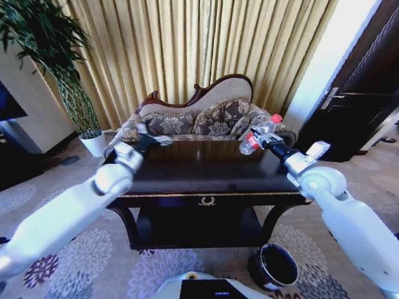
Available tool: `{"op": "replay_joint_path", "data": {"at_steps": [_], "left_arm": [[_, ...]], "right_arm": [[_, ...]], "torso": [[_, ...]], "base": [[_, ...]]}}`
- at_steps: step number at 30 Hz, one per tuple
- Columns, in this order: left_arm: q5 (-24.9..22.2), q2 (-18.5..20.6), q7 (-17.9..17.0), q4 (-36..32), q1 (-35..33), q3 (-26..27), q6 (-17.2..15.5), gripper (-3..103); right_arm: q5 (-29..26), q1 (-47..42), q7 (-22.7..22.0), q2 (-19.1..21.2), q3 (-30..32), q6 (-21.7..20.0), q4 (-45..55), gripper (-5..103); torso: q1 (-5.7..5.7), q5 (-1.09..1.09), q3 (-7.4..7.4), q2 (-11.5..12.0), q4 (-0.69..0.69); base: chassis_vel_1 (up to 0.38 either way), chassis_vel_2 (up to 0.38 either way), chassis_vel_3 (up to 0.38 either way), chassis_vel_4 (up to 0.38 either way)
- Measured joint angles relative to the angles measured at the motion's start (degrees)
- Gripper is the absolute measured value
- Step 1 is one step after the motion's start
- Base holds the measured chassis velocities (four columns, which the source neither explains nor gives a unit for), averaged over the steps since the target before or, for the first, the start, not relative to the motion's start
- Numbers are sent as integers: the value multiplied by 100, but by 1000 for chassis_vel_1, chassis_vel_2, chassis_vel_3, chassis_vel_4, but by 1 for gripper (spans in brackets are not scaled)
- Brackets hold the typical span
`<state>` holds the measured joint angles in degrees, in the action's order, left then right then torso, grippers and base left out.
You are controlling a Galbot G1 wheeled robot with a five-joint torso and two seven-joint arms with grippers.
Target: Move to the front of the table and place the trash on the table into the trash bin.
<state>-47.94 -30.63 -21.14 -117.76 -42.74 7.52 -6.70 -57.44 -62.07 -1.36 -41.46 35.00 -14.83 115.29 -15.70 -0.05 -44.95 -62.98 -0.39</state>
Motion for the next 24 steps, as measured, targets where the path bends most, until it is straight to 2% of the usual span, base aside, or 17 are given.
{"op": "replay_joint_path", "data": {"at_steps": [1,2,3,4,5,6,9,10,12,15,18,19,22,24], "left_arm": [[-118,77,-93,-35,-319,387,-20,100],[-355,145,-192,-107,-861,1023,-90,100],[-355,145,-192,-107,-861,1023,-90,100],[-463,149,-198,-144,-1055,1254,-140,100],[-712,111,-290,-210,-1541,1914,-238,100],[-712,111,-290,-210,-1541,1914,-238,100],[-880,-76,-388,-258,-2073,2658,-362,100],[-880,-76,-388,-258,-2073,2658,-362,100],[-1000,-208,-371,-361,-2403,3088,-466,100],[-1155,-305,-349,-488,-2602,3292,-525,100],[-1463,-605,-289,-897,-3109,3872,-737,100],[-1463,-605,-289,-897,-3109,3872,-737,100],[-1459,-978,19,-1233,-3731,4512,-855,100],[-1421,-1119,118,-1338,-3937,4687,-886,100]], "right_arm": [[98,-115,-100,-41,37,-73,57,21],[170,-296,-299,-134,98,-140,172,21],[170,-296,-299,-134,98,-140,172,21],[188,-358,-380,-174,122,-150,212,21],[252,-521,-572,-280,207,-163,306,21],[252,-521,-572,-280,207,-163,306,21],[523,-852,-686,-396,450,-158,418,21],[523,-852,-686,-396,450,-158,418,21],[792,-1164,-690,-450,751,-111,528,21],[995,-1364,-685,-455,963,-44,576,21],[1200,-1684,-680,-451,1281,26,670,21],[1200,-1684,-680,-451,1281,26,670,21],[1246,-1998,-674,-435,1493,47,891,21],[1242,-2118,-670,-436,1551,47,993,21]], "torso": [[0,2,0,0,-2],[0,5,1,-1,-2],[0,5,1,-1,-2],[1,4,0,0,-1],[1,5,1,-1,-1],[1,5,1,-1,-1],[1,1,1,-1,-3],[1,1,1,-1,-3],[0,5,0,-1,-3],[0,1,0,-1,-5],[1,5,1,-1,-5],[1,5,1,-1,-5],[1,6,0,-1,-2],[0,3,0,-1,-1]], "base": [[0,0,0,0],[0,0,0,0],[0,0,0,0],[0,0,0,0],[0,0,0,0],[0,0,0,0],[0,0,0,0],[0,0,0,0],[0,0,0,0],[0,0,0,0],[0,0,0,0],[0,0,0,0],[0,0,0,0],[0,0,0,0]]}}
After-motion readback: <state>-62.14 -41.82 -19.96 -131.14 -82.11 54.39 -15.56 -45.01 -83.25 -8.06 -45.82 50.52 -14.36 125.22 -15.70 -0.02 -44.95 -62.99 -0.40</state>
